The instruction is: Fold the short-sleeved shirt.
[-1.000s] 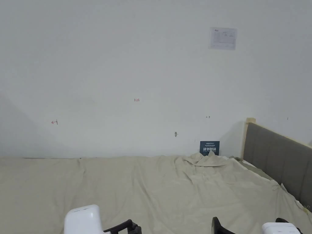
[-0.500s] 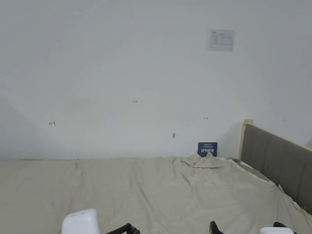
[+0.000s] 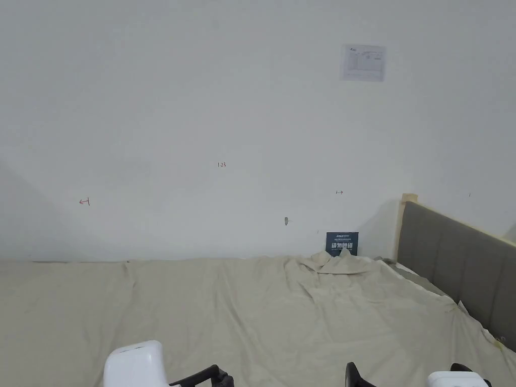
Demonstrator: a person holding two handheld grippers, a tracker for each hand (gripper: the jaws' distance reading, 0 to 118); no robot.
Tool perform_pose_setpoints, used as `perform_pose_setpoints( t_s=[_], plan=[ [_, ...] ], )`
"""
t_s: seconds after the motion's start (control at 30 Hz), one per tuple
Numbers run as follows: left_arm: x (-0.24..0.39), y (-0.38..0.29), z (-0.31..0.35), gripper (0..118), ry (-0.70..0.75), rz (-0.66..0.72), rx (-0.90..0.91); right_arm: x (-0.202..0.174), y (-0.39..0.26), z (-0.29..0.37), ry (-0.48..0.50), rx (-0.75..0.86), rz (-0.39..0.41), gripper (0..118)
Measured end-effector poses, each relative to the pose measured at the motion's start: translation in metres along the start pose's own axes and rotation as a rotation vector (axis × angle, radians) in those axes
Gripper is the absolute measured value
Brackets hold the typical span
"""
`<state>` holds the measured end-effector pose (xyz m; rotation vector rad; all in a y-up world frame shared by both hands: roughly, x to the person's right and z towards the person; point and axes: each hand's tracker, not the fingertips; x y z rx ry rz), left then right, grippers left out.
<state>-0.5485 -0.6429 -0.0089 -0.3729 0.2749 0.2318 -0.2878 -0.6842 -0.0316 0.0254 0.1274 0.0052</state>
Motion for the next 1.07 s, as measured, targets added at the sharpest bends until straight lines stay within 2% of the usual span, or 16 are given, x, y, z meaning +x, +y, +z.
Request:
perform_pose_setpoints(
  t_s=[0.6,0.63,0.67,0.77,1.07],
  plan=[
    [0.0014,-0.0008,-0.0033,118,-0.004,-0.031,-0.013,-0.0031,0.0016,-0.0035,0.010,0.000,0.019,118],
    [-0.0013,-0.0023,-0.0004,118,-0.083,-0.024,0.053,-0.0033,0.0017,-0.0036,0.011,0.001,0.020,118],
    [-0.0002,-0.0014,0.0009,118,-0.040,-0.039,0.019,-0.0036,0.0019,-0.0037,0.013,0.002,0.021,118],
    [0.0007,-0.0002,0.0007,118,-0.082,-0.017,0.005,-0.0047,0.0025,-0.0045,0.013,0.003,0.026,118],
    [0.0036,0.0004,-0.0076,118,-0.004,-0.012,-0.064,-0.0068,0.0030,-0.0051,0.016,0.001,0.026,118]
  ],
)
